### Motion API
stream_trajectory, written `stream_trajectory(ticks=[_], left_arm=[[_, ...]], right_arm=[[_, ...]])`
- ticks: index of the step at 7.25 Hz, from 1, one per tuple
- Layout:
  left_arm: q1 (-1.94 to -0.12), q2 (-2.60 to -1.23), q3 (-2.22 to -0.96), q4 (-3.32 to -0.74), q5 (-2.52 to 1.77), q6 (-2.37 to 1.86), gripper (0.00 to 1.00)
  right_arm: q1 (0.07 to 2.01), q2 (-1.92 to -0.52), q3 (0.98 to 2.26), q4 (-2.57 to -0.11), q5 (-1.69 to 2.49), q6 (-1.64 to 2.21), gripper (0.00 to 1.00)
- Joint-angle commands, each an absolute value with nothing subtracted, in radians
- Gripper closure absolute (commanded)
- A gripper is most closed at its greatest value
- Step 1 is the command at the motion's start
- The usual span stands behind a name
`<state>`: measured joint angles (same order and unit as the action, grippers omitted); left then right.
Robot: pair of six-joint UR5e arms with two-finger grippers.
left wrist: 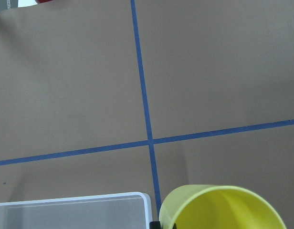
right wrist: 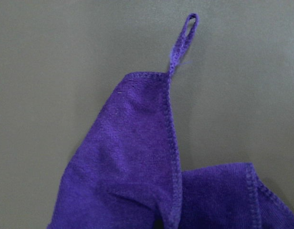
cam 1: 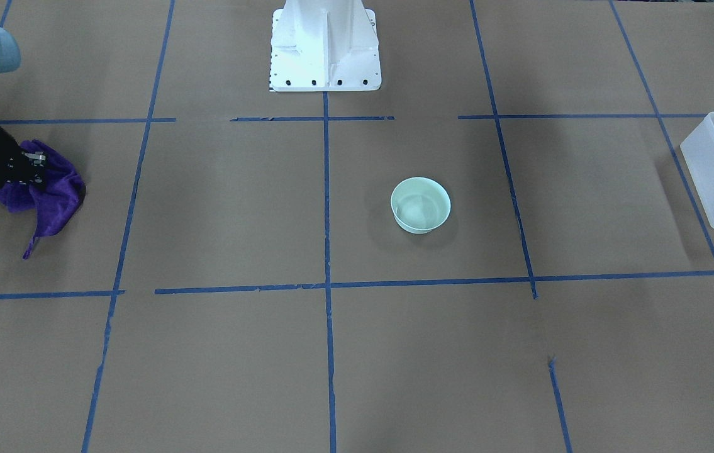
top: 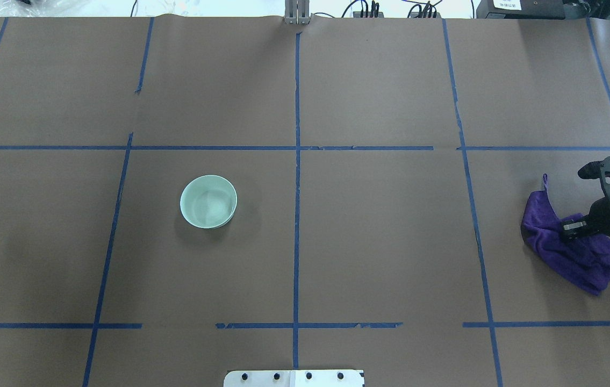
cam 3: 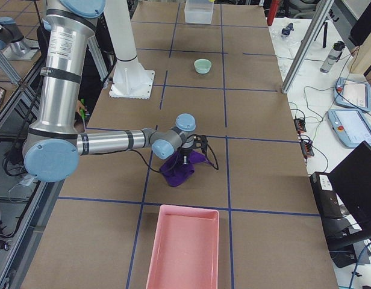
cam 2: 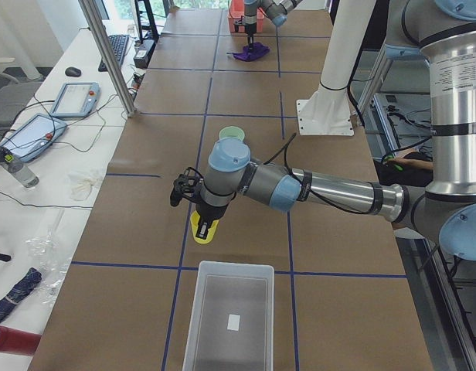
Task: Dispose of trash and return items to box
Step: 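Grasp the purple cloth with the right gripper and lift it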
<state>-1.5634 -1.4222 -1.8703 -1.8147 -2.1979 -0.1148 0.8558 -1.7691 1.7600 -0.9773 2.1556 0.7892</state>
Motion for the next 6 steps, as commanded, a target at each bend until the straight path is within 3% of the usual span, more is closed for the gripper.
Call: stream_trajectory(ticks=[1,3,6], left_arm=[[-1.615,-1.434,-1.818,-1.815,-2.197,-0.057,1.0],[-1.632,-1.454,-1.78,-1.816,-2.169,-0.017,1.0],[-1.634,-1.493,-1.689,-1.816,-2.158,-0.003,1.0]], right_arm=[[0.859,-1.779,1.793,-0.976,2.164,0.79,1.0],[0.958,-1.815,1.903,-0.992,2.26,0.804,1.0],[1.121,-1.809,2.081,-1.243,2.376,0.788,1.0]])
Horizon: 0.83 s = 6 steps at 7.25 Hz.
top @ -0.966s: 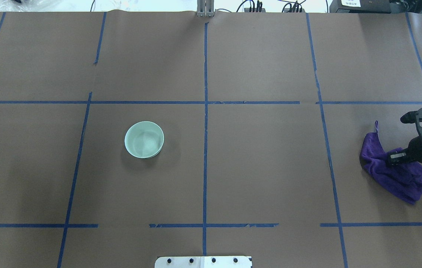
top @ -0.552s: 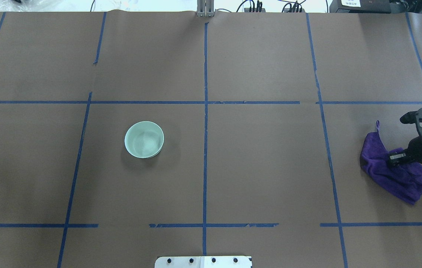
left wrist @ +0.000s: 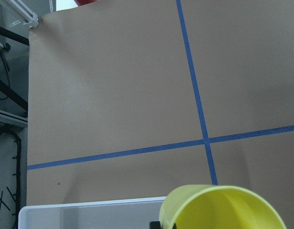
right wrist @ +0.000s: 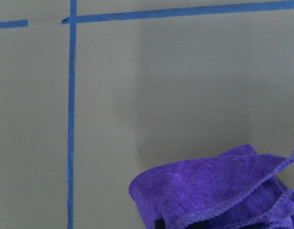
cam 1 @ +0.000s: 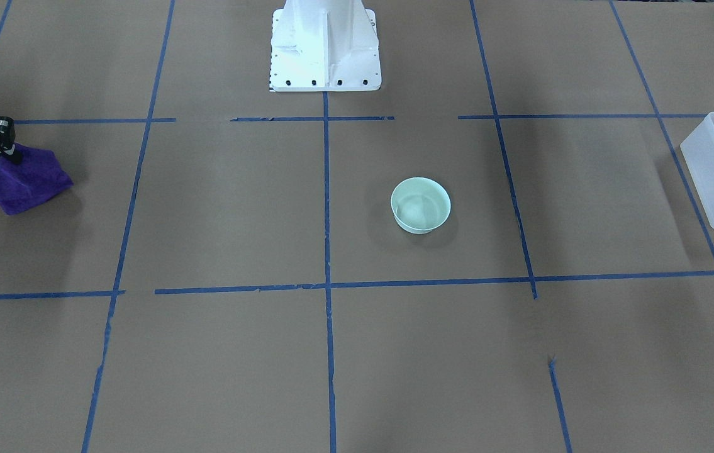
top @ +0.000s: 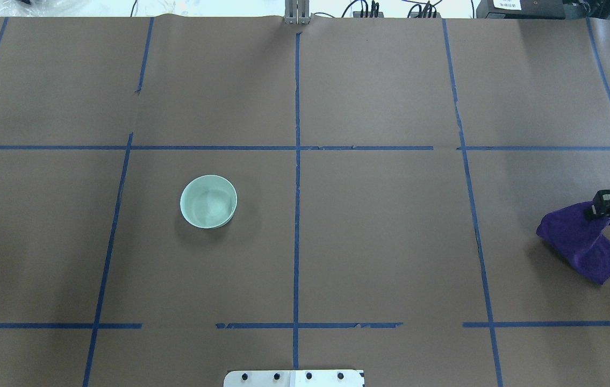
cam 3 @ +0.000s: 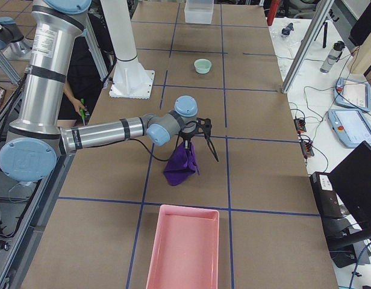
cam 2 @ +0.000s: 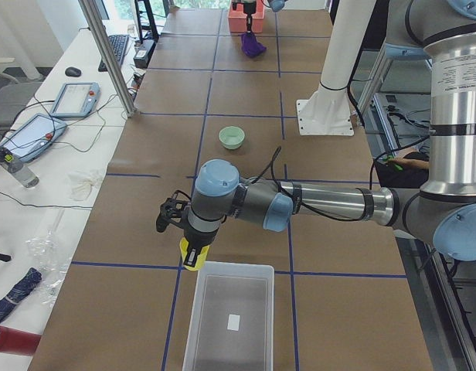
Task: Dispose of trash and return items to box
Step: 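Grasp the purple cloth with the right gripper and lift it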
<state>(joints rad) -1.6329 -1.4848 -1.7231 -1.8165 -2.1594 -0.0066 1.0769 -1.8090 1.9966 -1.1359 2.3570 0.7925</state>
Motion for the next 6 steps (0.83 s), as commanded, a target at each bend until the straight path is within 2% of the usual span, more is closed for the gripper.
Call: stream_trajectory(ticks=[1,6], left_arm=[[-1.635,-1.49,-1.663,-1.816,-2.164,-0.005,1.0],[-1.625,-1.47,-1.543,-1.824,-2.181,-0.018,1.0]], right_arm=[[1.15,-1.809,2.127,-1.302,2.376,0.781,1.0],[1.379,-1.787,2.236,-1.564,2.382,0.572,1.0]])
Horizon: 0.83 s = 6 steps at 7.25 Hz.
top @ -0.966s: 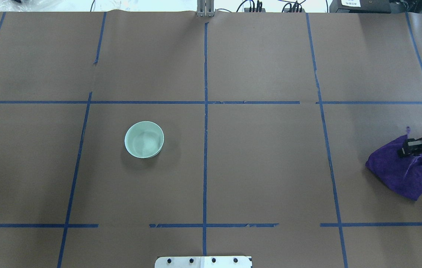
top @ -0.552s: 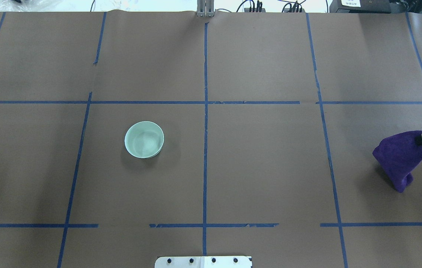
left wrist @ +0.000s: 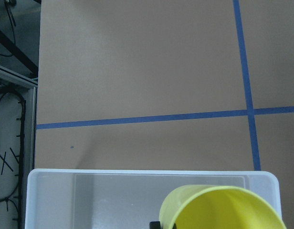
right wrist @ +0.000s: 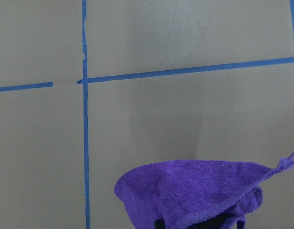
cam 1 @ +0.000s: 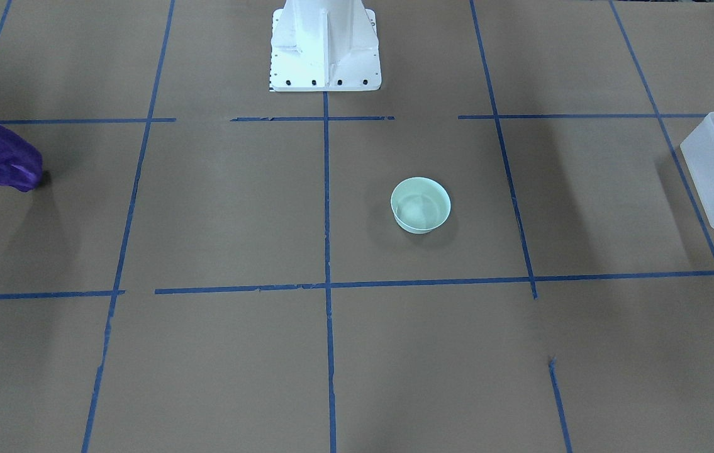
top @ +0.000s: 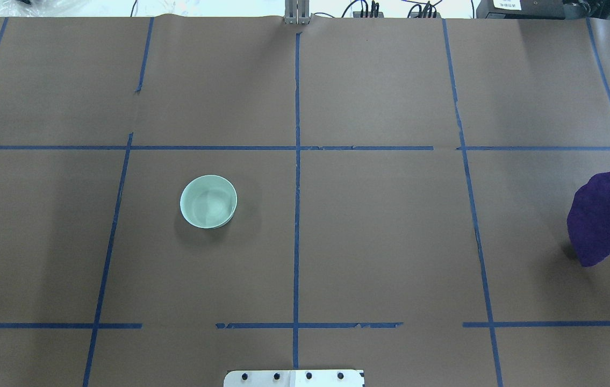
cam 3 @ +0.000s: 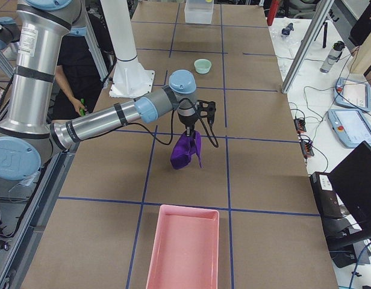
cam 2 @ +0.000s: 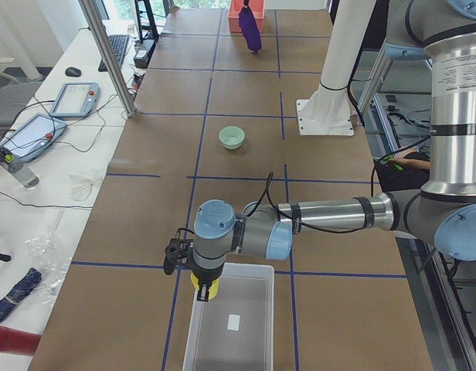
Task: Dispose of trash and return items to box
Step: 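Carry the cloth to the pink bin while the left carries the cup to the box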
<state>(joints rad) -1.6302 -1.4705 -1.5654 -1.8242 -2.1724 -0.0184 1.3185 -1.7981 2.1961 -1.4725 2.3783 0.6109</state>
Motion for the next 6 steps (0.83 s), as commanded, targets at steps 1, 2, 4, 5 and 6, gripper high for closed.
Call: stream_trajectory(ticks=[1,2,4,5,6], left_arm=[[-1.599,-1.47,-1.525,-1.822,-2.248,-0.017,1.0],[-1.544,-1.456,-1.522,-1.824,-2.266,-0.02,1.0],[-1.467,-1.453,-1.513,-1.825,-2.284,-0.028,1.0],[-1.454,-1.453,-1.493,-1.835,-2.286,-0.025,1.0],[-1.453,-1.451,-1.444,-1.897,-2.286,-0.023,1.0]], right_arm=[[1.466,-1.751,2.253,-1.641,2.426,0.549,1.0],[1.5,-1.749,2.275,-1.657,2.434,0.54,1.0],[1.555,-1.75,2.273,-1.658,2.431,0.475,1.0],[1.586,-1.75,2.273,-1.664,2.43,0.448,1.0],[1.612,-1.749,2.272,-1.667,2.425,0.415,1.0]])
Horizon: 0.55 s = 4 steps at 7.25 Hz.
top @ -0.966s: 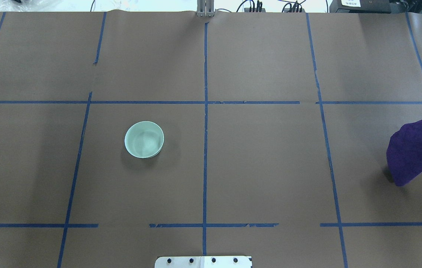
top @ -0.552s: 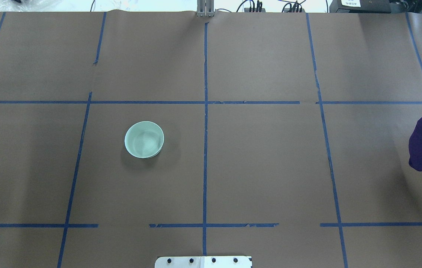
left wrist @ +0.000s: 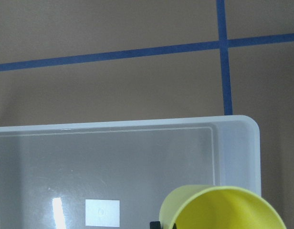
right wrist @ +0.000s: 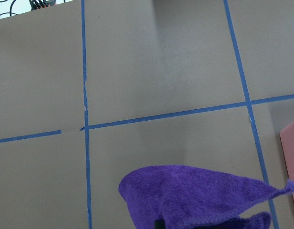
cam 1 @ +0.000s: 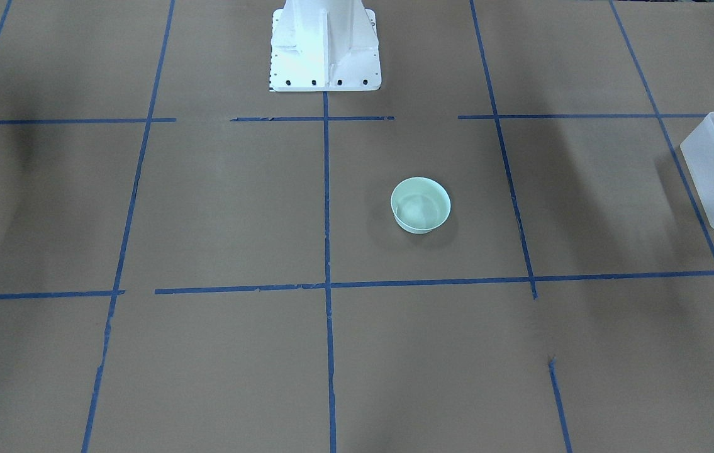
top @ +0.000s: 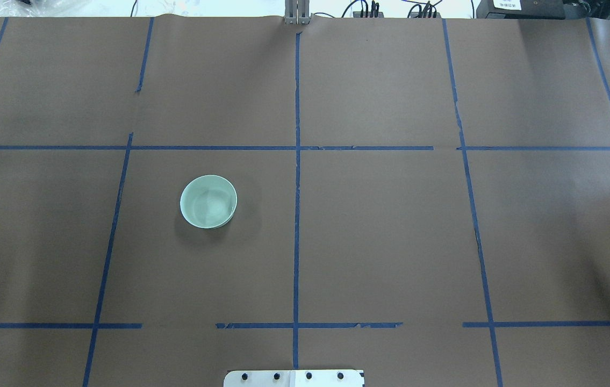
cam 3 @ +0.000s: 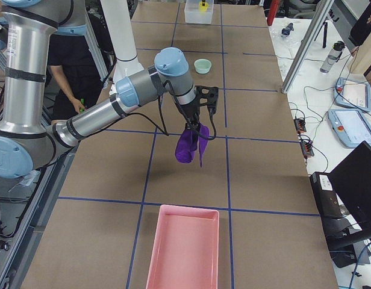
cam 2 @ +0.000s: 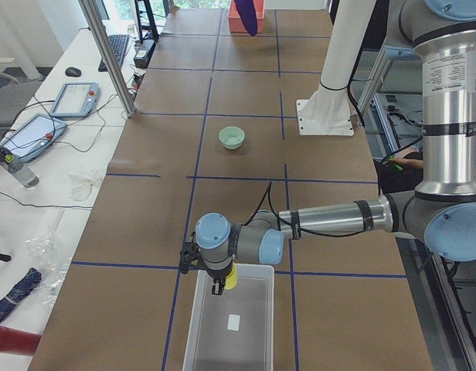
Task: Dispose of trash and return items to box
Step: 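Carry the cloth to the pink bin while the left carries the cup to the box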
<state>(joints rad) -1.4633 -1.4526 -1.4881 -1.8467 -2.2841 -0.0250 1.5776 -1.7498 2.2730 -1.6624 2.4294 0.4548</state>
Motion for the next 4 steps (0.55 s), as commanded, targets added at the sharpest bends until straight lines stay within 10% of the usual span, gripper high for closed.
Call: stream_trajectory(ticks=[1,4], left_arm=[[-1.453,-1.442,-1.421,-1.934,-2.286,-0.025,1.0],[-1.447,-1.44,-1.408,-1.937,-2.286,-0.025,1.0]], right_arm=[[1.635,-1.747,2.272,-1.687,2.421,0.381,1.0],[1.681,-1.747,2.269,-1.689,2.387,0.288,1.0]])
